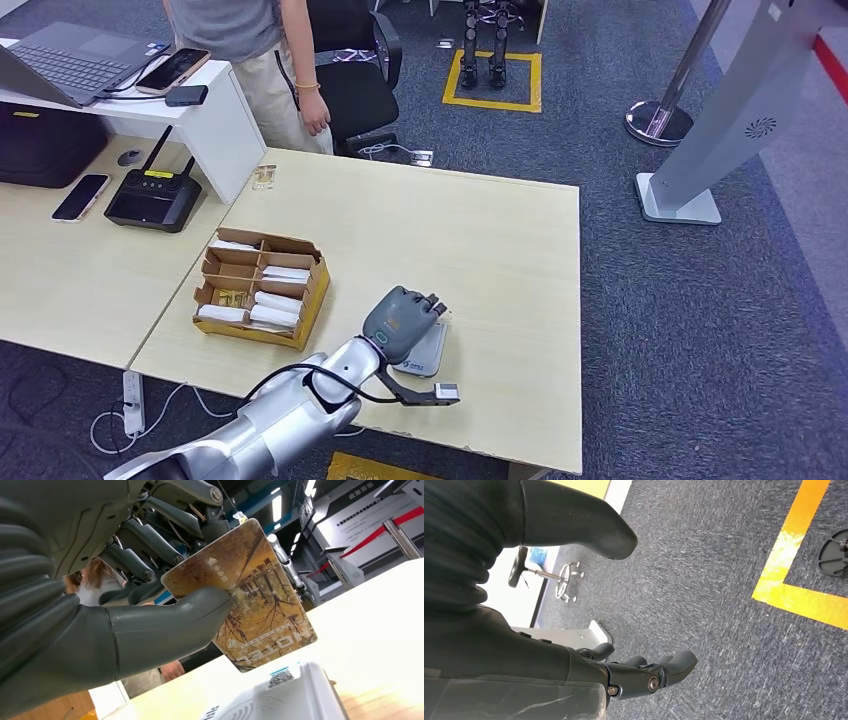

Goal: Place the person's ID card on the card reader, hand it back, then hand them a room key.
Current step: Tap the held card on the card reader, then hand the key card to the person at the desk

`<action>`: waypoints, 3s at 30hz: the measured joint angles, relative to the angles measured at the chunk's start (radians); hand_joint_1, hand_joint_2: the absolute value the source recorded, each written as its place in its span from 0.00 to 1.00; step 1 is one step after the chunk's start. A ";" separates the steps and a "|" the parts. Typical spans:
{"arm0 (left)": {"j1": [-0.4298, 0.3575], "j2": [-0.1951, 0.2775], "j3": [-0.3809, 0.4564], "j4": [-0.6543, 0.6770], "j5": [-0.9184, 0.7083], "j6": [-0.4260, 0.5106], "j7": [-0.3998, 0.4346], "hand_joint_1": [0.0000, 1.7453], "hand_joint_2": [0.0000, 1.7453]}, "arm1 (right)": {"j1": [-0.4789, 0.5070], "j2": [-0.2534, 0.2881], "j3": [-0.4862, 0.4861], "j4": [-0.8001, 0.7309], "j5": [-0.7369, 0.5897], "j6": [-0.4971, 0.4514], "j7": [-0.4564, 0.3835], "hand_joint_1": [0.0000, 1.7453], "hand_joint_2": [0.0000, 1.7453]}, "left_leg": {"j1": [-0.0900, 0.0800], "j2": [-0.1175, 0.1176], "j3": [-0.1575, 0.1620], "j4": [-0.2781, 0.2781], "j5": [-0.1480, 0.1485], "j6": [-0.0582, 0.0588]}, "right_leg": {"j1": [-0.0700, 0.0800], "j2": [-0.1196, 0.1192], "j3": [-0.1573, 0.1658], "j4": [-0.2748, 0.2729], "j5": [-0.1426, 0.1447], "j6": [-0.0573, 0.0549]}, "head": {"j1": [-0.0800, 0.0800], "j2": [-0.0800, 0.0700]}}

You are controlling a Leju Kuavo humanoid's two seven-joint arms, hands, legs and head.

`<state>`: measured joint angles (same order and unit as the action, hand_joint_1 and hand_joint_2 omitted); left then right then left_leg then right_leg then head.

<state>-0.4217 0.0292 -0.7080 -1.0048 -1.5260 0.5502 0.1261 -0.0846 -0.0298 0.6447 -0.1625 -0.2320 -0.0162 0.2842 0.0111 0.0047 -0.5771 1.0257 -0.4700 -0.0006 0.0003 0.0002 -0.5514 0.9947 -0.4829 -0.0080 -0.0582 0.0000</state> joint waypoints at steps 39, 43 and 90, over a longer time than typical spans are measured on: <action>-0.043 0.025 0.008 -0.056 -0.035 0.020 0.136 1.00 1.00 | 0.002 0.000 0.002 0.000 -0.001 -0.020 -0.004 0.00 1.00 | 0.000 0.000 0.000 0.000 0.001 0.000 | 0.000 0.000 0.000 0.001 0.000 0.000 | 0.000 0.000; -0.073 0.072 0.041 -0.099 -0.038 0.065 0.157 1.00 1.00 | 0.001 0.000 0.010 0.000 0.008 -0.019 0.001 0.00 1.00 | 0.000 0.000 0.000 0.000 0.001 0.000 | 0.000 0.000 0.000 0.001 0.000 0.000 | 0.000 0.000; -0.272 0.206 0.232 -0.020 -0.035 0.114 0.064 0.00 1.00 | -0.018 0.011 0.048 0.000 0.024 -0.006 0.014 0.00 1.00 | 0.000 0.000 0.000 0.000 0.002 0.000 | 0.000 0.000 0.000 0.001 0.001 -0.001 | 0.000 0.000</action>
<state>-0.6936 0.2347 -0.4762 -1.0250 -1.5608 0.6640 0.1906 -0.1025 -0.0187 0.6924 -0.1629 -0.2083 -0.0221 0.2980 0.0112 0.0045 -0.5771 1.0253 -0.4679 -0.0001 0.0005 -0.0002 -0.5515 0.9958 -0.4820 -0.0088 -0.0583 0.0000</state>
